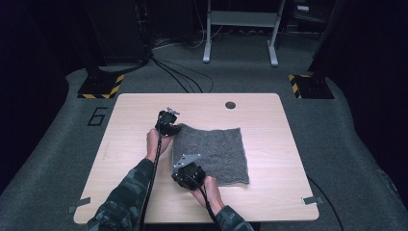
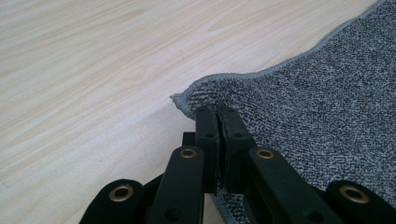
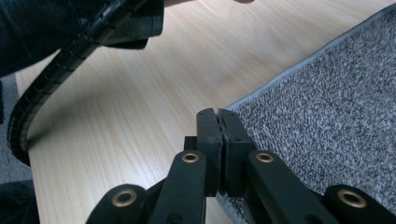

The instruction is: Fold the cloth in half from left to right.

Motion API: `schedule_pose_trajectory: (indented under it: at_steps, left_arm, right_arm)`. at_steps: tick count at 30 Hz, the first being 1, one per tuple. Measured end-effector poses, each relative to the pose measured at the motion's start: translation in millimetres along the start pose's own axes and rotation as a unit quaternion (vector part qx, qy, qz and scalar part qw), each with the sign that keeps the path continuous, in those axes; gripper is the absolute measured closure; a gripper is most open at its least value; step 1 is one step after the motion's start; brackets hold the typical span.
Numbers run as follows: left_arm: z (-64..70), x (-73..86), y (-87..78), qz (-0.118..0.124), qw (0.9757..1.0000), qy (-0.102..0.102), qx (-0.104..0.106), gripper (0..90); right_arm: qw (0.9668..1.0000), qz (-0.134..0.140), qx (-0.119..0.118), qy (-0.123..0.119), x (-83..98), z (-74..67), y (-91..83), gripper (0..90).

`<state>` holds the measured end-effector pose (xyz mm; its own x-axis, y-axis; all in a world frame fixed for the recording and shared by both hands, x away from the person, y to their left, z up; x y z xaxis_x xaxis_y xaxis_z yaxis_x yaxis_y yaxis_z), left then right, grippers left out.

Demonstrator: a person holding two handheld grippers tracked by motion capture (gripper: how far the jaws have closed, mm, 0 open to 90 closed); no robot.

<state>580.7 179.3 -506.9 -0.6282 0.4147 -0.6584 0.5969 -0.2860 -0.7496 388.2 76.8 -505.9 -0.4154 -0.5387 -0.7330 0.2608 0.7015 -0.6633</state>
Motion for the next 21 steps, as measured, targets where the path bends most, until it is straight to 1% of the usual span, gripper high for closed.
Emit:
schedule_pose_trajectory:
  at_steps: [1, 2, 3, 5, 6, 7, 9, 10, 12, 13, 15, 18, 20, 21]
  left_arm:
    - [-0.1, -0.4, -0.5, 0.001, 1.0000, 0.000, -0.002, 87.4]
    - [-0.6, -0.9, -1.6, -0.002, 1.0000, 0.002, 0.000, 87.4]
    - [-1.4, -1.5, -1.9, -0.002, 1.0000, 0.003, -0.002, 87.4]
    - [-3.1, -2.4, -2.5, -0.004, 1.0000, 0.001, -0.002, 87.4]
    - [-3.8, -2.7, -3.4, -0.006, 1.0000, 0.001, -0.005, 87.4]
    - [-4.6, -3.4, -4.9, -0.006, 1.0000, 0.003, -0.005, 87.4]
    - [-5.7, -5.5, -7.9, -0.003, 1.0000, 0.004, -0.007, 87.4]
    - [-6.3, -6.7, -9.0, -0.003, 1.0000, 0.004, -0.008, 87.5]
    - [-7.1, -8.2, -10.3, -0.005, 0.9998, 0.011, -0.013, 87.5]
    - [-7.3, -8.6, -10.5, -0.008, 0.9998, 0.012, -0.012, 87.5]
    - [-7.5, -10.0, -11.9, -0.007, 0.9998, 0.010, -0.013, 87.5]
    - [-11.1, -14.3, -15.2, -0.011, 0.9998, 0.012, -0.011, 87.5]
    - [-12.3, -17.6, -18.4, -0.012, 0.9997, 0.012, -0.015, 87.5]
    - [-13.0, -19.4, -20.6, -0.014, 0.9995, 0.019, -0.019, 87.5]
  right_arm:
    - [1.0000, 0.003, -0.001, -0.003, -1.0, 0.8, 0.0, 88.9]
    - [1.0000, -0.001, -0.003, 0.001, -1.4, 0.4, -0.4, 88.9]
    - [1.0000, 0.002, 0.001, -0.001, -2.1, 0.7, -0.1, 88.9]
    - [1.0000, 0.006, 0.000, -0.003, -3.7, -0.2, -0.4, 89.0]
    - [1.0000, 0.002, -0.004, -0.003, -4.2, -0.9, -1.5, 89.0]
    - [1.0000, 0.008, -0.005, -0.003, -5.1, -1.4, -1.2, 89.1]
    - [0.9999, 0.011, -0.006, -0.010, -7.1, -1.5, -1.9, 89.1]
    - [0.9999, 0.010, -0.007, -0.005, -7.7, -3.0, -3.3, 89.1]
    - [0.9998, 0.017, -0.007, -0.008, -9.9, -3.7, -5.5, 89.2]
    - [0.9998, 0.020, -0.007, -0.007, -10.9, -3.9, -7.2, 89.2]
    - [0.9996, 0.026, -0.009, -0.003, -13.0, -3.3, -9.2, 89.2]
    - [0.9994, 0.034, -0.008, -0.004, -16.7, -4.0, -13.0, 89.3]
    - [0.9992, 0.040, -0.008, -0.005, -19.3, -5.4, -16.6, 89.3]
    - [0.9991, 0.041, -0.006, -0.007, -20.1, -5.5, -17.5, 89.3]
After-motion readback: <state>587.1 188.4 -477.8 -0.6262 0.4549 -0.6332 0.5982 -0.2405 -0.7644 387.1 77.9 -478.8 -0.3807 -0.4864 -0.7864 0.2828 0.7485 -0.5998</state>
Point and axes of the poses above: each handheld gripper's, and its own axes: y roughly forward along the jaws, x roughly out of its underside, z roughly to its right, the point moved 4 cm from there along y, roughly forward along the jaws, and after that the axes turned 5 degrees about -x, right-handed, at the moved point
